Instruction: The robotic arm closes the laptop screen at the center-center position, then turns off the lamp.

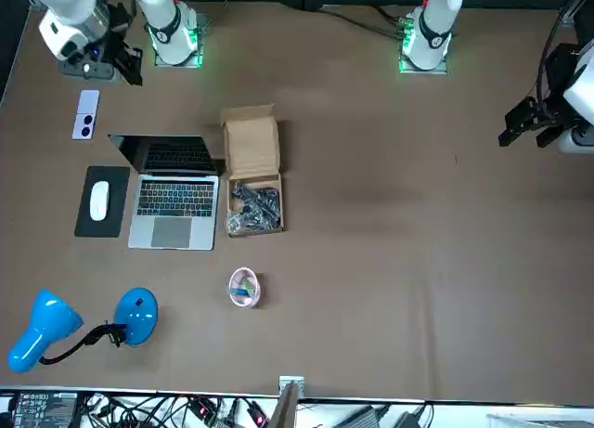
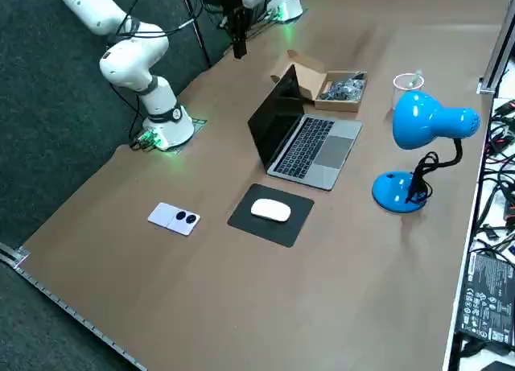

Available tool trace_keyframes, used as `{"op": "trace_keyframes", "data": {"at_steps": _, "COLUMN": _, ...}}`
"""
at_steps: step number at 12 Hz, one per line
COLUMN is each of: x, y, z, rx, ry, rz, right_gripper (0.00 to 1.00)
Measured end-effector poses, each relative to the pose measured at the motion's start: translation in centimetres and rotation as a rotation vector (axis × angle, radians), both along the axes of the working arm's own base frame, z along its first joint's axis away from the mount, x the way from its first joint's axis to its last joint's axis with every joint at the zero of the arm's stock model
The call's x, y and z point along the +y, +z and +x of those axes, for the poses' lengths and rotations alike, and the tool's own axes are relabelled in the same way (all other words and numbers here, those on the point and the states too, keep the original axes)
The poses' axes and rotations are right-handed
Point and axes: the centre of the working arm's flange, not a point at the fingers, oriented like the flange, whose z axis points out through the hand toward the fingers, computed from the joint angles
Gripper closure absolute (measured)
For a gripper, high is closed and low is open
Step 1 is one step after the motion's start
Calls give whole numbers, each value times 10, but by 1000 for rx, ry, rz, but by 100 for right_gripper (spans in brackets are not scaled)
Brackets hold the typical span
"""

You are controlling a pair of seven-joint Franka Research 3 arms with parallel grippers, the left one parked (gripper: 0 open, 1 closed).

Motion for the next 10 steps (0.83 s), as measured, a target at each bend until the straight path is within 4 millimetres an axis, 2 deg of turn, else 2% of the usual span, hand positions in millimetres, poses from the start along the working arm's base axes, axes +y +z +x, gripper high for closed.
{"op": "trace_keyframes", "data": {"at_steps": 3, "x": 7, "y": -32, "z": 3, "rx": 10, "ry": 3, "rz": -10, "right_gripper": 98}}
{"op": "trace_keyframes", "data": {"at_steps": 10, "x": 5, "y": -93, "z": 10, "rx": 16, "ry": -5, "rz": -5, "right_gripper": 98}}
